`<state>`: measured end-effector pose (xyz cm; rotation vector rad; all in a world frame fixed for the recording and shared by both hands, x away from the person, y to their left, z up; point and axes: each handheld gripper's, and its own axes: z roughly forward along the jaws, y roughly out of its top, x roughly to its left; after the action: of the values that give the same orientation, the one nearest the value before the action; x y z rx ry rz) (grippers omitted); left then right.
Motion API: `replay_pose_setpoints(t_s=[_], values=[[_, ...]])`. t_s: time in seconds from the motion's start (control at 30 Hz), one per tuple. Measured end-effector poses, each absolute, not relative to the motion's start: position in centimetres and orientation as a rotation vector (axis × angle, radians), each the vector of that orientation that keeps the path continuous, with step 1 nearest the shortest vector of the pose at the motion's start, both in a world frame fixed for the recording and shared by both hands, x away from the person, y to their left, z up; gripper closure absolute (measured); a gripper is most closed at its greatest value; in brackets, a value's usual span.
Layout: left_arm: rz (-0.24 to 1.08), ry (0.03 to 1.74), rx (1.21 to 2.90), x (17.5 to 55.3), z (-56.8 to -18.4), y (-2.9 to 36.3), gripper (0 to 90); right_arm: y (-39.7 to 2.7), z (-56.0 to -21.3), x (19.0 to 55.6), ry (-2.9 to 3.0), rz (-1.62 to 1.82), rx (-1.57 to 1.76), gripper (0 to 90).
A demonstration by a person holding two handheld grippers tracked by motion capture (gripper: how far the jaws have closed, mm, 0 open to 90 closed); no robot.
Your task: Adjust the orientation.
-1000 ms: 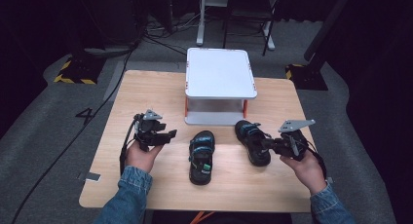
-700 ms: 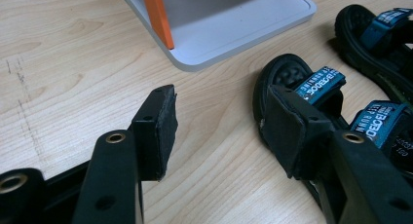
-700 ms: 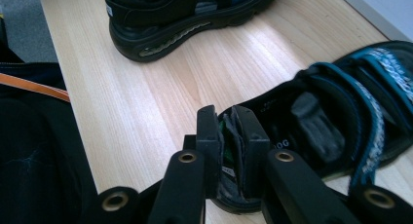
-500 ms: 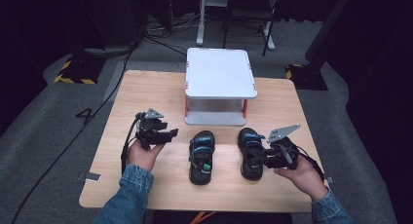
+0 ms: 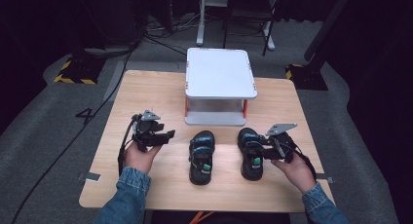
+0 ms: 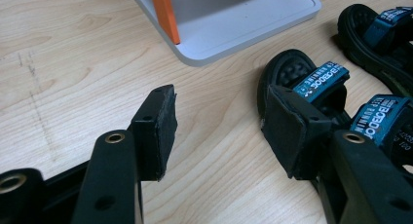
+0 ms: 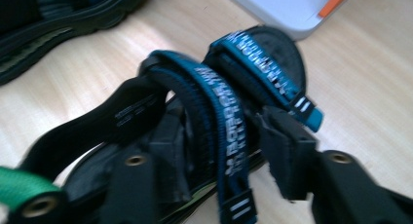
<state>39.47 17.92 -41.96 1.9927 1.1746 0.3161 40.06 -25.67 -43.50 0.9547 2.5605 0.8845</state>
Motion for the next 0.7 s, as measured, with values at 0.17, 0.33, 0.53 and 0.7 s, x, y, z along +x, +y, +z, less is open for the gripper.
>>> replay_pose_setpoints(t_s=[0.17,0.33,0.53,0.7], values=[[0.329,1.195,1.985,38.9,-42.0,18.6,45.9,-25.2,-42.8,40.1,2.543,0.885,0.918,71.4],[0.338,1.223,1.965,38.1,-42.1,19.4,45.9,-23.8,-42.3,40.0,2.545,0.941,0.884,71.9],[0.354,1.271,1.931,36.9,-42.2,20.8,45.8,-20.3,-42.4,39.9,2.560,0.988,0.782,72.6],[0.364,1.306,1.905,36.0,-42.2,21.7,45.8,-17.4,-42.6,39.4,2.547,1.019,0.692,71.7]])
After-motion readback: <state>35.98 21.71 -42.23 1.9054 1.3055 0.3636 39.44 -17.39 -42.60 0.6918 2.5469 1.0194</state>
